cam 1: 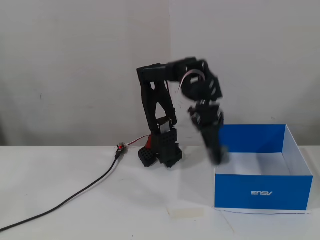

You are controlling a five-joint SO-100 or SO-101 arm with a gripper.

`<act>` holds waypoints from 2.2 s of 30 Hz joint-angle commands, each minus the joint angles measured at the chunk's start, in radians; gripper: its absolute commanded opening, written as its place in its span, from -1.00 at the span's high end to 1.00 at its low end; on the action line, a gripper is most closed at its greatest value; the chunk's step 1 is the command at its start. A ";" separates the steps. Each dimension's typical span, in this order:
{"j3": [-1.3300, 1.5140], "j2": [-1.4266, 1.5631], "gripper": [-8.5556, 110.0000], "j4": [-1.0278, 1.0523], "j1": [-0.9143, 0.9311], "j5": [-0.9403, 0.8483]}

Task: Pick the gray block and keep it in the box.

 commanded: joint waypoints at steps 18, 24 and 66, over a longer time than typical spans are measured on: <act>0.133 0.032 0.39 -0.044 -0.526 -0.046; 0.133 0.021 0.46 -0.031 -0.437 -0.153; 1.371 1.180 0.85 -0.653 0.732 -0.555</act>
